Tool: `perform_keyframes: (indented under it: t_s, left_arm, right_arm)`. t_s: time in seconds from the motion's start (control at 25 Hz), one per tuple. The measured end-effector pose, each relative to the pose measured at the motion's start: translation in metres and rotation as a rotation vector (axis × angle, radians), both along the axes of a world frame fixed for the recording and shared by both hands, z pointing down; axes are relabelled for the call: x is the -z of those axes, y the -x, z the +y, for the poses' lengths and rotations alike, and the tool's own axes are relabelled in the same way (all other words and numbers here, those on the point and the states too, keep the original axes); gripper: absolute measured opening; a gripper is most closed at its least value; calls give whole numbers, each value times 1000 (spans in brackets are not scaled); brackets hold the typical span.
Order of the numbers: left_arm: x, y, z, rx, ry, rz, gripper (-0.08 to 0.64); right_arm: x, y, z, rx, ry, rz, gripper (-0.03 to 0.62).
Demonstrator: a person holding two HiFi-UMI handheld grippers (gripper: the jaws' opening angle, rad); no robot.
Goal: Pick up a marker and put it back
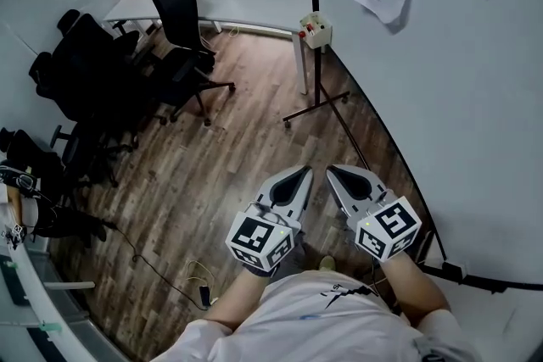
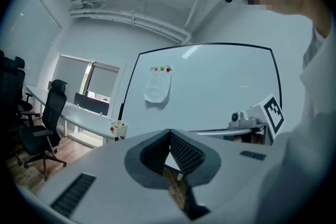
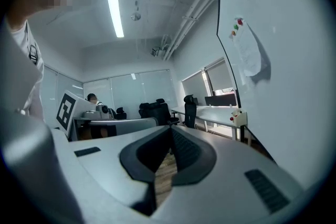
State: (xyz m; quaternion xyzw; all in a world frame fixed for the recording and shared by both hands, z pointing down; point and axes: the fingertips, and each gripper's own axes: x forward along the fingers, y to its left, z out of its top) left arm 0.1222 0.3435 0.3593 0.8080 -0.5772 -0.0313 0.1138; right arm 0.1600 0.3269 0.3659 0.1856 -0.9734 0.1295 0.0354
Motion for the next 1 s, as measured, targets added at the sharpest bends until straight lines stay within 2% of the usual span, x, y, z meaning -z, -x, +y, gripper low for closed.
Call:
perform_keyframes:
  t_s: [0.4, 0.6, 1.0]
  left_arm:
    - [6, 84, -85, -71, -27, -4, 11]
    - [3, 113, -111, -117, -35, -1, 11]
    - [-13, 148, -153, -143, -5, 22, 11]
  right_arm:
    - [15, 81, -80, -88, -37, 24, 14]
    - [13, 111, -105, -140, -40, 44, 14]
    - [-4, 148, -146, -159, -29, 71, 14]
